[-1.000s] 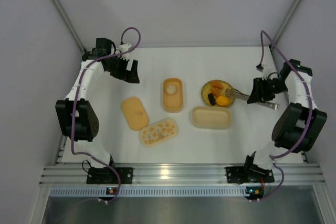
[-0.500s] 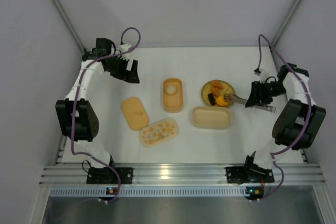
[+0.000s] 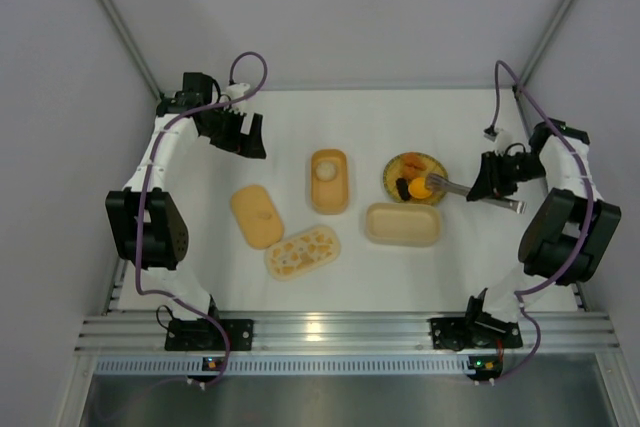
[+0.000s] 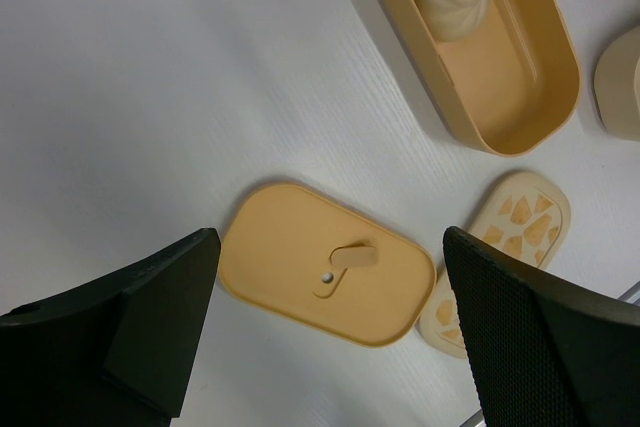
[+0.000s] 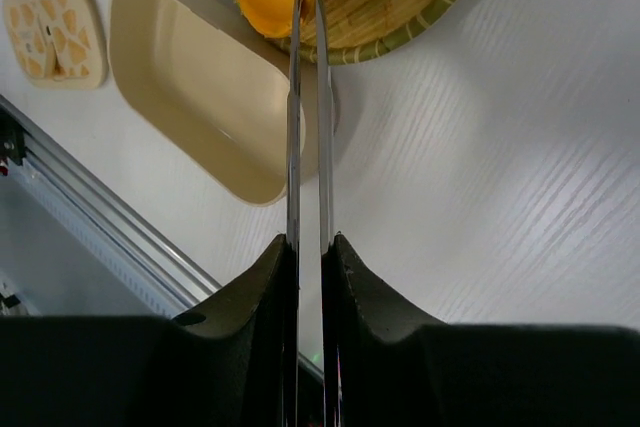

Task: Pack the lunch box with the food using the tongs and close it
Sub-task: Pick up the fake food from the plate, then place the fake food in the packing box.

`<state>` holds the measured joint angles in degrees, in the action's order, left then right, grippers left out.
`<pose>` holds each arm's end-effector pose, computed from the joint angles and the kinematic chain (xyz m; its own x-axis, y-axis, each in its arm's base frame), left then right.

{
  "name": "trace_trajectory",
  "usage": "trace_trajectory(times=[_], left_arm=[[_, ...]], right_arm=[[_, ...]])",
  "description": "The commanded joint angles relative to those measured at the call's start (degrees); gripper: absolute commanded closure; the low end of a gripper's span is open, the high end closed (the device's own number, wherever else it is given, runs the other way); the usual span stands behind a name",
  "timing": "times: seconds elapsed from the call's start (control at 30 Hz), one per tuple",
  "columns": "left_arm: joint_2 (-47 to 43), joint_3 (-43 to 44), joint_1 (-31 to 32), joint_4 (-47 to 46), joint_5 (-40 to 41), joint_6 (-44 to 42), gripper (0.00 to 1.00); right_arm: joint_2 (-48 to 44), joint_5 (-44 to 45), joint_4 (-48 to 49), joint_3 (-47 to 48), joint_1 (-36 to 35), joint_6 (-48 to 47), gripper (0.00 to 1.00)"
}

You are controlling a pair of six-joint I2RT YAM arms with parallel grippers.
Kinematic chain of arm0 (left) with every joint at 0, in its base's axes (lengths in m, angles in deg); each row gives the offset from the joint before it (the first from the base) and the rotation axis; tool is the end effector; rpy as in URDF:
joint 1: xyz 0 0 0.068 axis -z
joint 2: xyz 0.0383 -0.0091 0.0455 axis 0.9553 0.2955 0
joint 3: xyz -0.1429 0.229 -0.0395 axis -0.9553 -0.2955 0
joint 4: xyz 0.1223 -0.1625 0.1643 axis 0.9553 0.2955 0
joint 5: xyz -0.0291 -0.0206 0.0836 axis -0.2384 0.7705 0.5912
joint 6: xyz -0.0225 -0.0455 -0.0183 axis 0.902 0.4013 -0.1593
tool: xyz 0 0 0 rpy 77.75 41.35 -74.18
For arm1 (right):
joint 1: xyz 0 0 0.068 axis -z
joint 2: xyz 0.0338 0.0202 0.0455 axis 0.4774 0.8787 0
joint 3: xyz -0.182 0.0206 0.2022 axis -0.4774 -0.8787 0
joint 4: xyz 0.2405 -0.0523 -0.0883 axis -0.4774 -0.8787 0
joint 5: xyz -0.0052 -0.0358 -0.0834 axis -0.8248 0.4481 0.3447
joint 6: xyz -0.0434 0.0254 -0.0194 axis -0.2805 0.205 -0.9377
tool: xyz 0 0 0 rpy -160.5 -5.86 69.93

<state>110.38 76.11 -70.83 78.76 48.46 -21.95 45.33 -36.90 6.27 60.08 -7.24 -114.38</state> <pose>0.3772 -0.0310 0.3098 -0.7403 0.2748 -0.6136 0.5216 0.8106 -0.2663 0.2850 -0.0867 0.2497 -0.9224 -0.1072 -0.3712 -0.3013 0.8009 0.5175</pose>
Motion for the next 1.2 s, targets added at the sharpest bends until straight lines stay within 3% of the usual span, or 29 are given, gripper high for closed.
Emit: trace_trajectory(times=[0.0,0.17,0.4,0.6,0.8,1.17], left_arm=[[-1.41,-0.17,-0.13,-0.81,-0.96,0.12,0.02],[-1.58,-0.17,-0.13,-0.73,-0.96,0.65,0.02],[-2.64,-1.05,-0.13,-1.34,-0.61,1.87,0.02],[-3.34,-2.01,-0.13,-1.6,-0.35,2.32,0.02],[-5.1,-4.56,-0.13,-1.87,0.7,2.14,0.02],[-6.42,-6.06,-0.13,-2.13,0.44,3.02,0.02]], right_arm=[[-1.55,-5.88,-2.25,5.63,-0.71,0.2,0.9],[-3.04,-6.86,-1.02,10.21,-6.85,2.83,0.92],[-3.31,-2.03,6.01,12.5,-25.9,7.14,0.93],[2.05,0.08,12.77,15.39,-35.32,10.92,0.94],[7.23,1.93,15.24,18.39,-39.99,12.42,0.94],[12.69,5.09,18.41,19.09,-42.02,12.51,0.93]])
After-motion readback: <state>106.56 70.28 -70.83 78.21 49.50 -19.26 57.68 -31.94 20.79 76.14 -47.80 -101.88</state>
